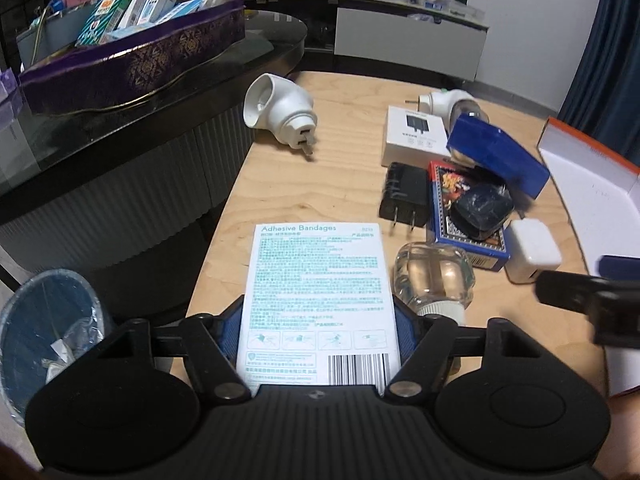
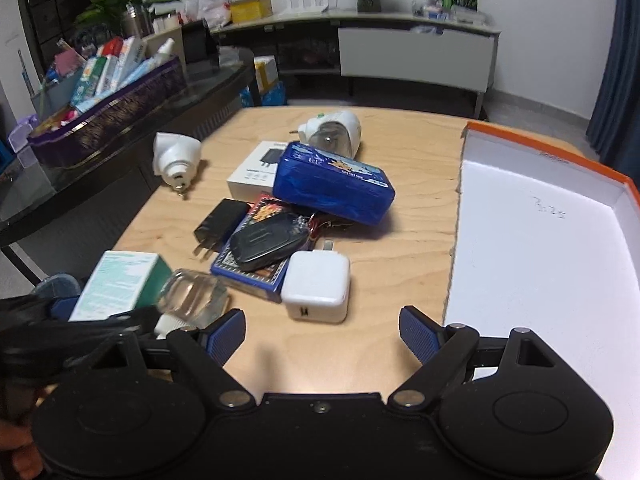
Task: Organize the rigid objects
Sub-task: 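Grasp the bandages box with the left tool while the right tool grasps the white charger, then carry the bandages box and white charger over the white box with both tools, then release the bandages box and white charger into the white box with both tools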
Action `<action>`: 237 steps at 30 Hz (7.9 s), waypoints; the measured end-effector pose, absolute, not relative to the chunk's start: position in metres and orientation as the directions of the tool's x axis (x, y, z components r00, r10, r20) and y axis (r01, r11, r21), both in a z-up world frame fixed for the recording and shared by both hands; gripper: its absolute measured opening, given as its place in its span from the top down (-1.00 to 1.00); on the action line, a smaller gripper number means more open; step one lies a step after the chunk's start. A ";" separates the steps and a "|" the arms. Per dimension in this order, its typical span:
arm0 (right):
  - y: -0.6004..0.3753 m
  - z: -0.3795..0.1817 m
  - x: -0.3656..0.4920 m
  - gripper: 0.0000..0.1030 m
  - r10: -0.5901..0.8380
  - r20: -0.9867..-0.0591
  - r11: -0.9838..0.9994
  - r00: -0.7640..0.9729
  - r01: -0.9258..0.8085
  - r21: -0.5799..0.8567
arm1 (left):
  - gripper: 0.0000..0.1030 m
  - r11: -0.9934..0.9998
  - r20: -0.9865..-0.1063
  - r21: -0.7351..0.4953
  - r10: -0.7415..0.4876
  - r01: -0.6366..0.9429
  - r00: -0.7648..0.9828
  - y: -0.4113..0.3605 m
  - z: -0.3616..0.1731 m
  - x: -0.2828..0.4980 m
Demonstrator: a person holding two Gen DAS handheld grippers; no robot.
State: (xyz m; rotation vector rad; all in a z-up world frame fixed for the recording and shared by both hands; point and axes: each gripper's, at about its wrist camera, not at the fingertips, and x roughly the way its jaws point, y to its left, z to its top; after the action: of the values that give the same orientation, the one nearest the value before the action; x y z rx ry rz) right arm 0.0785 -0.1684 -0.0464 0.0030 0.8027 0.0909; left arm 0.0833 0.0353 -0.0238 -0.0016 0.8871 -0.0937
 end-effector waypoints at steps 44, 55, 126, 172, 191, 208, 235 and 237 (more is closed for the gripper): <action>-0.330 0.005 0.030 -0.18 -0.110 -0.641 0.982 0.759 0.184 0.049 | -0.39 0.934 -0.732 -0.200 -0.342 0.295 0.590 -0.076 0.038 0.090; -0.379 0.013 0.044 -0.18 -0.134 -0.615 0.968 0.777 0.236 0.088 | -0.39 0.867 -0.713 -0.091 -0.400 0.490 0.576 -0.192 0.050 0.111; -0.386 -0.004 0.137 -0.19 -0.128 -0.705 0.983 0.698 0.185 0.004 | -0.39 0.886 -0.752 -0.070 -0.349 0.459 0.559 -0.222 0.023 0.150; -0.397 -0.006 0.176 -0.19 -0.161 -0.733 0.979 0.661 0.200 -0.034 | -0.39 0.870 -0.780 -0.078 -0.357 0.487 0.513 -0.257 0.007 0.182; -0.394 0.019 0.138 -0.53 -0.201 -0.657 0.970 0.727 0.244 -0.027 | -0.93 0.850 -0.777 -0.069 -0.374 0.522 0.507 -0.255 0.020 0.156; -0.349 0.020 0.057 -0.54 -0.139 -0.655 0.974 0.743 0.223 0.046 | -0.99 0.926 -0.795 -0.051 -0.264 0.374 0.546 -0.173 0.033 0.090; -0.271 0.002 0.041 -0.54 -0.028 -0.701 0.996 0.713 0.079 0.040 | -0.99 0.961 -0.794 0.002 -0.167 0.277 0.584 -0.102 0.033 0.060; -0.267 0.002 0.042 -0.54 -0.025 -0.702 0.997 0.712 0.070 0.035 | -0.99 0.963 -0.795 -0.001 -0.165 0.270 0.584 -0.098 0.033 0.060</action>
State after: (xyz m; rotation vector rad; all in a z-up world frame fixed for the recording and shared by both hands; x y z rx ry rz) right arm 0.0419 -0.2667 0.0017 0.0602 0.7766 -0.0526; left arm 0.0598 -0.0978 0.0328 0.1247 0.9131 -0.2548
